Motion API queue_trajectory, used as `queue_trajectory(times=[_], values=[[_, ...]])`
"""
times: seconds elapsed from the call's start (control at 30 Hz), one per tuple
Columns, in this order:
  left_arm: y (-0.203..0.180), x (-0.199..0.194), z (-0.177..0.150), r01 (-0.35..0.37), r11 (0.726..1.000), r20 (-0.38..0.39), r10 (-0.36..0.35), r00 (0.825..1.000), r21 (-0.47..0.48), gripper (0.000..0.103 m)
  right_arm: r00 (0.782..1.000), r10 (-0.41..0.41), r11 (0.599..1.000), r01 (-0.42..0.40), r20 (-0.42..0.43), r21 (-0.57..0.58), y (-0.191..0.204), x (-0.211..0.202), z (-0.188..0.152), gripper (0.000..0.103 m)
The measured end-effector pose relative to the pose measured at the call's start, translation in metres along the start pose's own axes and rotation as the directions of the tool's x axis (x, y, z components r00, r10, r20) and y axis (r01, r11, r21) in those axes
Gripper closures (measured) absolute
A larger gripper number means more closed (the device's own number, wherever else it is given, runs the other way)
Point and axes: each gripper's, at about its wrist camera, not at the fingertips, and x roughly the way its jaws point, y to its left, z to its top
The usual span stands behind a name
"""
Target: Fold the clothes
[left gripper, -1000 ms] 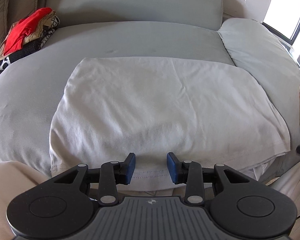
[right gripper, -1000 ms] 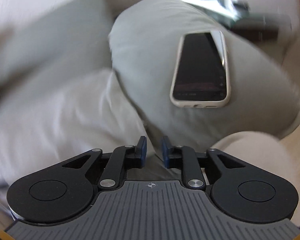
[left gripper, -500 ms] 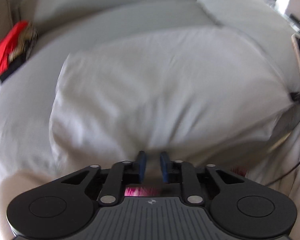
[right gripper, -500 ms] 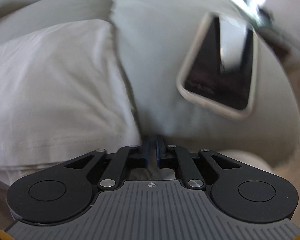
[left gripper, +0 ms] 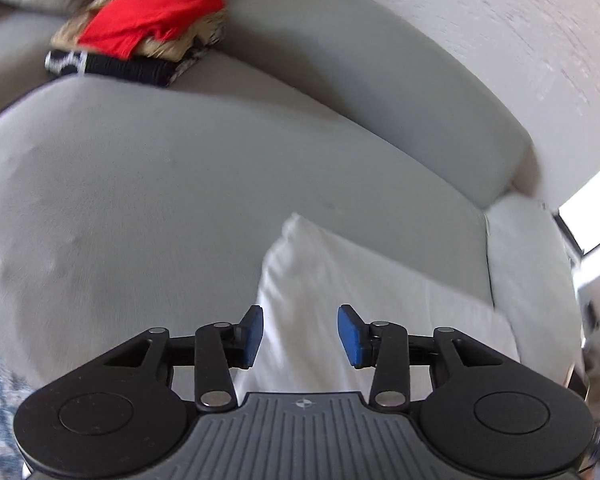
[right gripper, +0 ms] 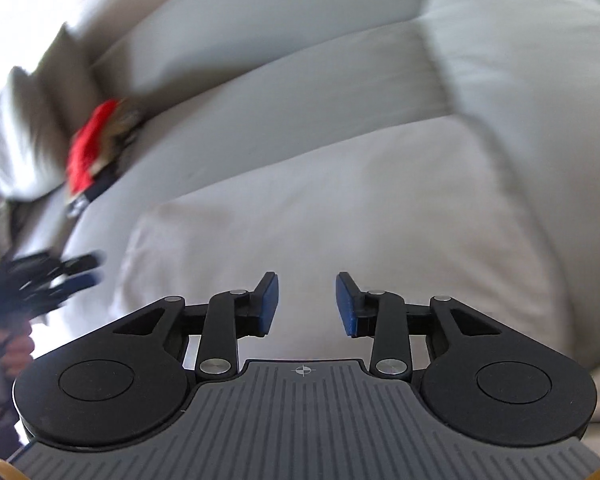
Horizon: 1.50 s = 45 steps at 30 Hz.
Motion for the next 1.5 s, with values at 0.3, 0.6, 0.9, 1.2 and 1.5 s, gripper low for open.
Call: queue_trajectory(times=[0.3, 0.6, 0.9, 1.2, 1.5], values=[[0.054, 0.070, 0.033, 0.155, 0.966, -0.059, -0.171, 0.984, -0.206, 0.064, 0.993, 0.083, 0.994, -0.089, -0.080, -0.071, 0.052, 0.058, 0.005, 0.065], [0.055, 0.077, 0.035, 0.375, 0.902, -0.038, -0.391, 0.919, -0.215, 0.068, 0.987, 0.101, 0.994, -0.096, -0.123, 0.045, 0.034, 0.069, 0.000, 0.065], [0.039, 0.105, 0.042, 0.424, 0.867, -0.092, -0.460, 0.883, -0.260, 0.067, 0.986, 0.099, 0.994, -0.093, -0.133, 0.053, 0.032, 0.068, 0.000, 0.065], [0.041, 0.128, 0.041, 0.439, 0.838, -0.215, -0.517, 0.829, -0.323, 0.062, 0.982, 0.132, 0.989, -0.122, -0.133, 0.084, 0.026, 0.070, 0.003, 0.065], [0.049, 0.116, 0.041, 0.420, 0.876, -0.184, -0.465, 0.866, -0.237, 0.062, 0.980, 0.151, 0.985, -0.138, -0.126, 0.105, 0.023, 0.071, 0.003, 0.065]])
